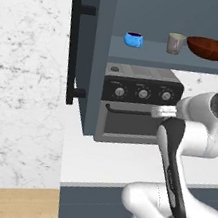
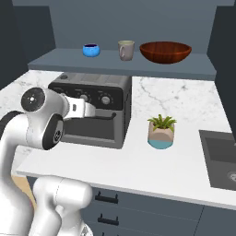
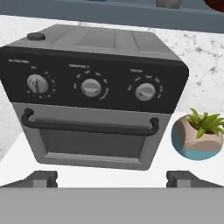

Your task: Gather all objects into one cabinet and sort the glasses and bowls to opposite sides.

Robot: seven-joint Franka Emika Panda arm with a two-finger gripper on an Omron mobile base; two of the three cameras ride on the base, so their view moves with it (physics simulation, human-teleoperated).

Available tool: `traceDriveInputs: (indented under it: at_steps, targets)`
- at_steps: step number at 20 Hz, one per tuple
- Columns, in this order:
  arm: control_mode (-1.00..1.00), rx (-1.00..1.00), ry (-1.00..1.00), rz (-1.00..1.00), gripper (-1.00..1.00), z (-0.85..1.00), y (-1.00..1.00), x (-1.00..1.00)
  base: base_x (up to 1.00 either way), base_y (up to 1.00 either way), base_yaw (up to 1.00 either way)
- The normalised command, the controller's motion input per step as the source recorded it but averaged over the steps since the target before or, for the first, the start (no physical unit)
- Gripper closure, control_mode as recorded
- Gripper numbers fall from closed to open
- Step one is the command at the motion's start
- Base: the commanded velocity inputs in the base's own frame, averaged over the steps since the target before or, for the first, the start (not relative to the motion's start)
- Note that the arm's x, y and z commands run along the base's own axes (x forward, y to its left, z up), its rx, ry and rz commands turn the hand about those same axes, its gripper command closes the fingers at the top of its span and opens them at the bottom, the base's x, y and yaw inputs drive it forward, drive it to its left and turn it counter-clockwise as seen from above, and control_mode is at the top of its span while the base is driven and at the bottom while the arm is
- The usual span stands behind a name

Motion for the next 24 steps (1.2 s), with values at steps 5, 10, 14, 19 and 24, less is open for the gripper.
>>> traceDriveInputs:
  at_steps: [5, 10, 14, 19, 24]
  targets:
    - [-1.00, 0.00, -0.05, -0.22, -1.00, 0.67, -0.26, 0.14, 0.00, 0.00, 0.00]
    - [-1.00, 0.01, -0.11, -0.16, -1.00, 0.17, -0.01, -0.14, 0.00, 0.00, 0.00]
    - [1.00, 0.01, 0.00, 0.00, -1.00, -0.01, 0.00, -0.01, -0.06, -0.03, 0.00]
    - [1.00, 0.00, 0.00, 0.00, -1.00, 0.00, 0.00, 0.00, -0.47, -0.10, -0.15]
    - [1.00, 0.00, 0.00, 0.00, -1.00, 0.00, 0.00, 0.00, -0.38, -0.05, -0.28]
